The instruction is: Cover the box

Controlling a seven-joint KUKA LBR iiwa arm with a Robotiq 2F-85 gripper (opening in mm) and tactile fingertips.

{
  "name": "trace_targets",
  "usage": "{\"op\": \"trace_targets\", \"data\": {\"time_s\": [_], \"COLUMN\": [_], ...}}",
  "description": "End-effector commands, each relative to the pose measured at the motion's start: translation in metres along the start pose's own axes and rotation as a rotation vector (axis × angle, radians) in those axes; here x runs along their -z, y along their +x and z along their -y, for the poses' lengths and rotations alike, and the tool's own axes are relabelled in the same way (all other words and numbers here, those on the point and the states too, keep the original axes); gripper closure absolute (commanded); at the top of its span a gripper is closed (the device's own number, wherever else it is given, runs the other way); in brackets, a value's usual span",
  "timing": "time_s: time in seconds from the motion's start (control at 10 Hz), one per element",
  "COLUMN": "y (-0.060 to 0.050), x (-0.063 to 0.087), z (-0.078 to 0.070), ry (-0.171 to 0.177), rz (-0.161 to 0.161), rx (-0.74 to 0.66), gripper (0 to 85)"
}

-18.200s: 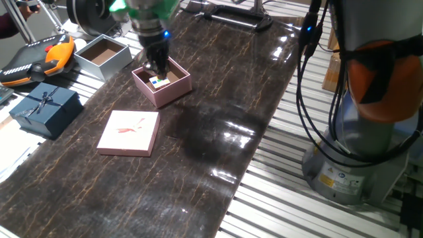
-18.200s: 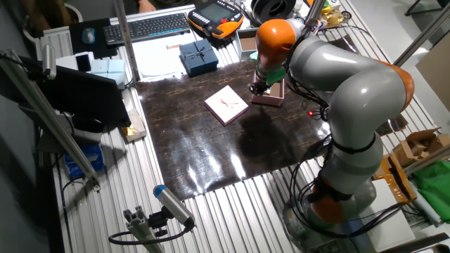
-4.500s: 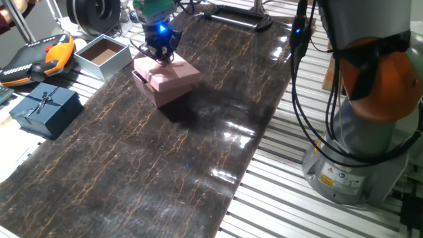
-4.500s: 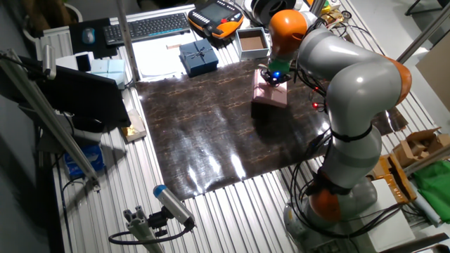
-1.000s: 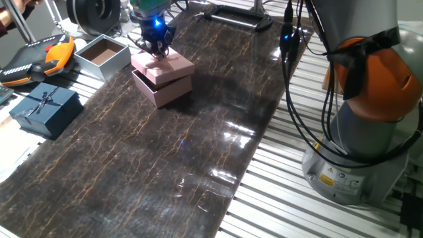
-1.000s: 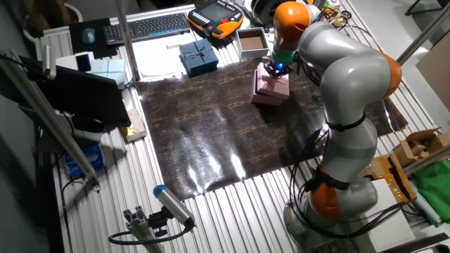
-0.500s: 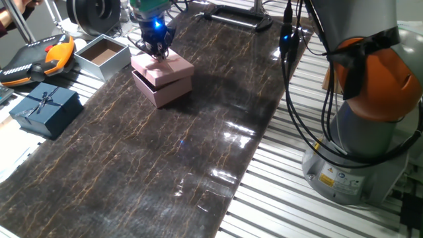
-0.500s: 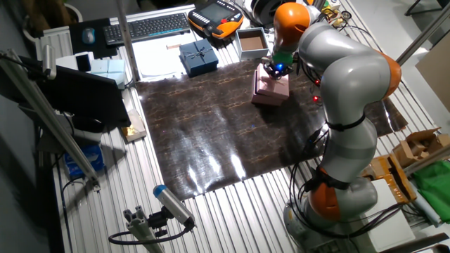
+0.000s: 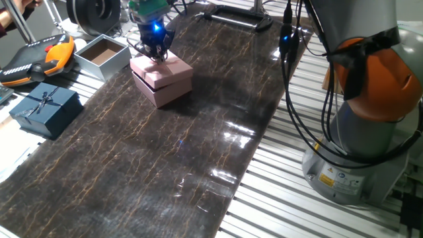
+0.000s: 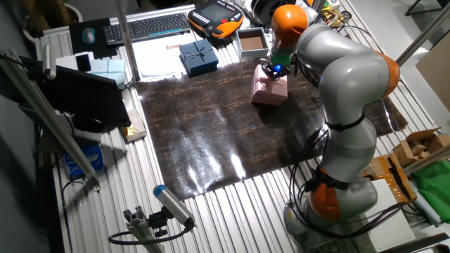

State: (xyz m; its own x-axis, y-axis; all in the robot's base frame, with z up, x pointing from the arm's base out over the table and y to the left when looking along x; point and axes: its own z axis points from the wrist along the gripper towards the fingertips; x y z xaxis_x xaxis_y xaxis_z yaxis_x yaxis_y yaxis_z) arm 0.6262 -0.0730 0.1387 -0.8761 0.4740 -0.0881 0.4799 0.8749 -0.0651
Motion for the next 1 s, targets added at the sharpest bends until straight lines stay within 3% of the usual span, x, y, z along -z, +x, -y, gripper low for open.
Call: {"op": "trace_targets", "data": {"time_s": [0.0,0.9], "y": [0.0009,0.0016], "x": [-0.0005,-0.0079], "z": [-0.0011,-0.0066], "ry": [0.0,0.015], "rz": [0.002,0.016], "rx": [-0.002,-0.027], "gripper": [84.3,84.3]}}
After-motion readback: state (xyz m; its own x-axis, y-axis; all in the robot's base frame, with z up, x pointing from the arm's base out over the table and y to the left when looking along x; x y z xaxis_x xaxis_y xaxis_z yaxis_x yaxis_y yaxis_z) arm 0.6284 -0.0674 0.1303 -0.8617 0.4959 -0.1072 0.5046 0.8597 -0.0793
